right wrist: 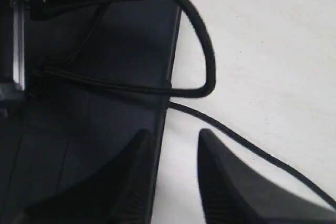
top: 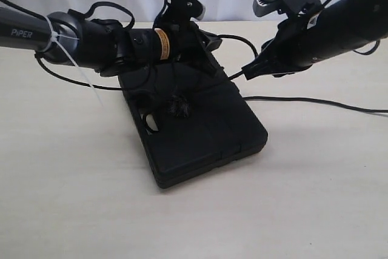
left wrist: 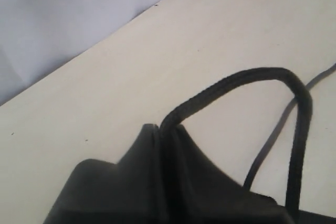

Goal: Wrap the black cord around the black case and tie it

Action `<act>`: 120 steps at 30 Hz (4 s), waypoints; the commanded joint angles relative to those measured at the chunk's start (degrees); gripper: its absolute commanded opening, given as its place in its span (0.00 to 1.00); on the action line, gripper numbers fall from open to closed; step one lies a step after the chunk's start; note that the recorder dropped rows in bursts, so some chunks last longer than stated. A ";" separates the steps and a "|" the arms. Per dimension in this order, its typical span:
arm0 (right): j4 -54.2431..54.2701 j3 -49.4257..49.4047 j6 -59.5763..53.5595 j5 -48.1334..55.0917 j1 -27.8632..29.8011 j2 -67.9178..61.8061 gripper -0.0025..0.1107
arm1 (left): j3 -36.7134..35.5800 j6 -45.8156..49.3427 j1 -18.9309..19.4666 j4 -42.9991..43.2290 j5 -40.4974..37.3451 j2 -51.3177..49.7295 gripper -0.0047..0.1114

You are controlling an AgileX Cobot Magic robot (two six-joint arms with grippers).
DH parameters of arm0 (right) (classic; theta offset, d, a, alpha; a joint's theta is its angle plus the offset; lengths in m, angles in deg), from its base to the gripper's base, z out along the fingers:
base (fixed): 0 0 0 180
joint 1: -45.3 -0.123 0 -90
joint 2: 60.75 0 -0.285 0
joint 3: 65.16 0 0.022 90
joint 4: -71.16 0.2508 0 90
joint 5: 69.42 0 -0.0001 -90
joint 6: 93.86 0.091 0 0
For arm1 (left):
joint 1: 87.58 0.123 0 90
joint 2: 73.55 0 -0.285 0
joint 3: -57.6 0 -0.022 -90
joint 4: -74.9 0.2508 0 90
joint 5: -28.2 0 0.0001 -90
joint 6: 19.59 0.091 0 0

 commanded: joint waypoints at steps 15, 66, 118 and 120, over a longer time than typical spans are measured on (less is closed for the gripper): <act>-9.19 17.30 12.05 31.56 0.31 0.42 0.56 | 0.45 -6.23 0.05 11.03 3.84 0.10 0.04; -66.89 -19.12 107.13 -14.74 31.83 -1.72 0.56 | 0.45 -6.50 0.05 17.85 6.72 0.10 0.04; -107.10 -3.02 80.04 -65.14 28.24 -8.91 0.06 | 0.45 -25.07 6.46 26.56 9.10 2.33 0.04; -107.10 -4.11 73.23 -64.89 25.06 -8.50 0.06 | 0.45 -28.16 8.26 29.12 13.11 2.33 0.04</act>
